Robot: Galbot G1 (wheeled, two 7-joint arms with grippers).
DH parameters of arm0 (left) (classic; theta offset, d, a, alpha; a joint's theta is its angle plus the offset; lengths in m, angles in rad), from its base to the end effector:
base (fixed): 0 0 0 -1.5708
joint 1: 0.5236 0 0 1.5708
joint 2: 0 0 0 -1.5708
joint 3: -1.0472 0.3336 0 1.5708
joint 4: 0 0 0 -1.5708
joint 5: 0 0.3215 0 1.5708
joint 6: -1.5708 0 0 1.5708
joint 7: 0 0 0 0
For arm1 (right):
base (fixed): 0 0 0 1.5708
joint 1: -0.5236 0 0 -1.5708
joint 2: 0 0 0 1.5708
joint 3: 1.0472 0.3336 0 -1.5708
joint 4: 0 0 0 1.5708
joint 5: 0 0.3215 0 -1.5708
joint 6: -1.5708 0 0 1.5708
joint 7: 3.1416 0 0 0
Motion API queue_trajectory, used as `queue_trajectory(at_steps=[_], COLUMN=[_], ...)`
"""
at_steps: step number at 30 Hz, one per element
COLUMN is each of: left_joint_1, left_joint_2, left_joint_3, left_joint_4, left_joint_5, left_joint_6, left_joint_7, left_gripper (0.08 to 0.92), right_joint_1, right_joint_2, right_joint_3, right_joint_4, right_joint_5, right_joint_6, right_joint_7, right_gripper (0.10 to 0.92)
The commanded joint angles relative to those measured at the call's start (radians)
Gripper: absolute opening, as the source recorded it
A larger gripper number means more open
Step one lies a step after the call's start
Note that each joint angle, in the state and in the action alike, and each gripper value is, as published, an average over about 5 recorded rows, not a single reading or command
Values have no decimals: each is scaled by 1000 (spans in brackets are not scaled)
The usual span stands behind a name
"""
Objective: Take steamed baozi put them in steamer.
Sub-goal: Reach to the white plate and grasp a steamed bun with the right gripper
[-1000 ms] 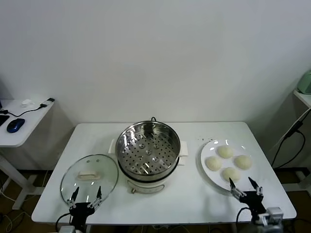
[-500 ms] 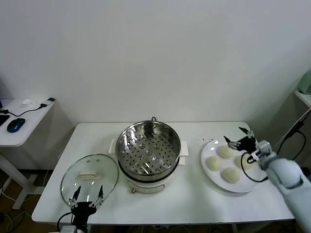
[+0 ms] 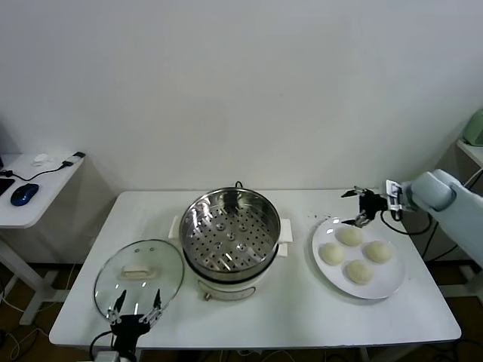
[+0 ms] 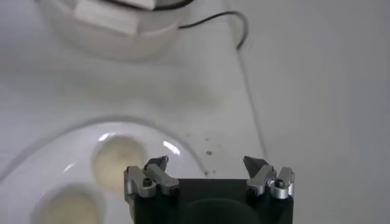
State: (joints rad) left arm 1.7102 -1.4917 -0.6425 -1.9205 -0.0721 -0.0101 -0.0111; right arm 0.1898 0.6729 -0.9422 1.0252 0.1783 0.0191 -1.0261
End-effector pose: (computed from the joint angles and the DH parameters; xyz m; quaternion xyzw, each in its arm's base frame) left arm 0.1010 0.0534 -0.3579 0.0436 -0.9878 -0.0288 0.1469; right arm 0.5061 -0.2210 -0.1450 0.4980 -0.6213 0.5007 0.3395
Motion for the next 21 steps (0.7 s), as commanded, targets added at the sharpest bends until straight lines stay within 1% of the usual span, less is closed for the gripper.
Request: queue_trajectory(at_steps=[1, 5, 8, 17, 21], left_joint_1=[1, 9, 18, 26, 34], left_joint_2=[-4, -7, -5, -13, -15], left_joint_3=[1, 4, 9, 21, 27], left_joint_4=[-1, -5, -3, 1, -2], left_joint_5=[1, 8, 14, 29, 34], left_joint_6=[-1, -6, -11, -16, -16], left_joint_7=[1, 1, 1, 0, 3], left_gripper=[823, 823, 823, 823, 823], right_joint_1=[295, 202, 139, -2, -43], right_joint_2=[96, 135, 168, 263, 292], right_joint_3=[-447, -385, -323, -161, -118], right_joint_4=[-161, -194, -235, -386, -427], right_joint_5=[-12, -17, -48, -106, -138], right_joint_6=[29, -36, -55, -32, -22], right_joint_7=[-146, -91, -75, -50, -44], right_gripper=[823, 823, 823, 823, 823])
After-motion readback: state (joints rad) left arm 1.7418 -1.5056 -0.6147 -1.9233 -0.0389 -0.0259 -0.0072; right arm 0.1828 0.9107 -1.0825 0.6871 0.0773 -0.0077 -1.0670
